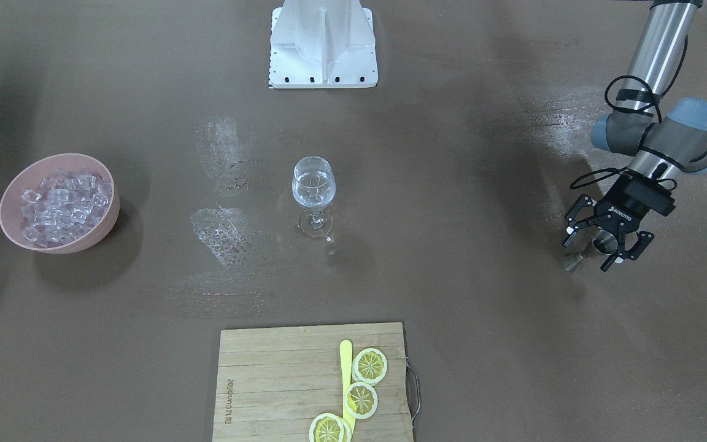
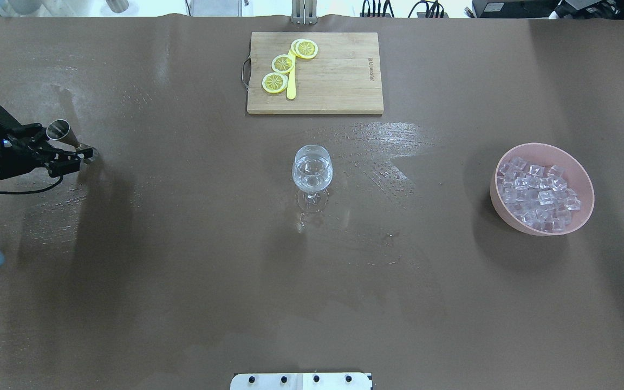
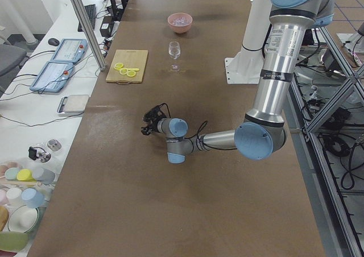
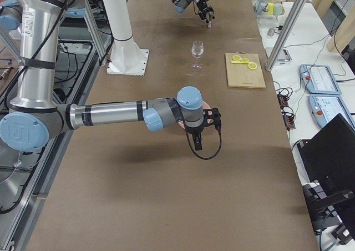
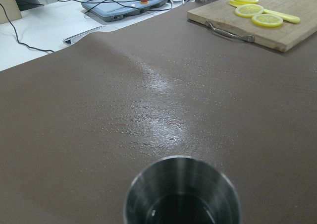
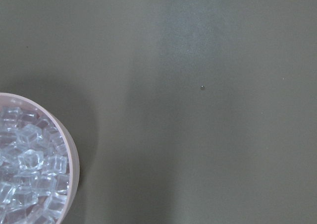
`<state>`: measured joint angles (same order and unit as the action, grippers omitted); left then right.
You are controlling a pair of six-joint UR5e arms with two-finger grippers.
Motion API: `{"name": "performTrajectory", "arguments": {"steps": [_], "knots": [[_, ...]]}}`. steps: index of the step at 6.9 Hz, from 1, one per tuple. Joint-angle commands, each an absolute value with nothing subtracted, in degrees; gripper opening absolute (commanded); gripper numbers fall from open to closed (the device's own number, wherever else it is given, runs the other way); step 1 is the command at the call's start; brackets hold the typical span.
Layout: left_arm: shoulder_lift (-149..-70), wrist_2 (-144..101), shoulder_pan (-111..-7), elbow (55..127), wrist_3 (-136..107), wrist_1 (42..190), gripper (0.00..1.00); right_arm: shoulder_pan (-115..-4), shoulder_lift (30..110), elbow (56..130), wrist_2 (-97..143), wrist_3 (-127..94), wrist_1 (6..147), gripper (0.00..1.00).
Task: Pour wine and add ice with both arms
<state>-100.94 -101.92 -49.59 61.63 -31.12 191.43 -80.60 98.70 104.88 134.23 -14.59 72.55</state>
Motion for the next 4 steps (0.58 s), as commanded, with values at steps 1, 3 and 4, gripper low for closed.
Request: {"name": "performTrajectory", "arguments": {"steps": [1, 3, 4], "knots": [[-101.07, -102.04, -49.31, 61.52, -32.25, 191.34, 0.56, -80.60, 98.79, 104.94, 134.30, -14.59, 72.60, 0.99], [-100.55, -102.57, -49.31, 61.61, -33.39, 191.34, 0.09, -80.60, 98.79, 105.12, 134.30, -14.59, 72.60, 1.00], [-100.46, -103.61, -49.31, 61.87, -37.05, 191.42, 0.00, -80.60, 99.14, 105.47, 134.38, -14.59, 72.51, 0.99]]}}
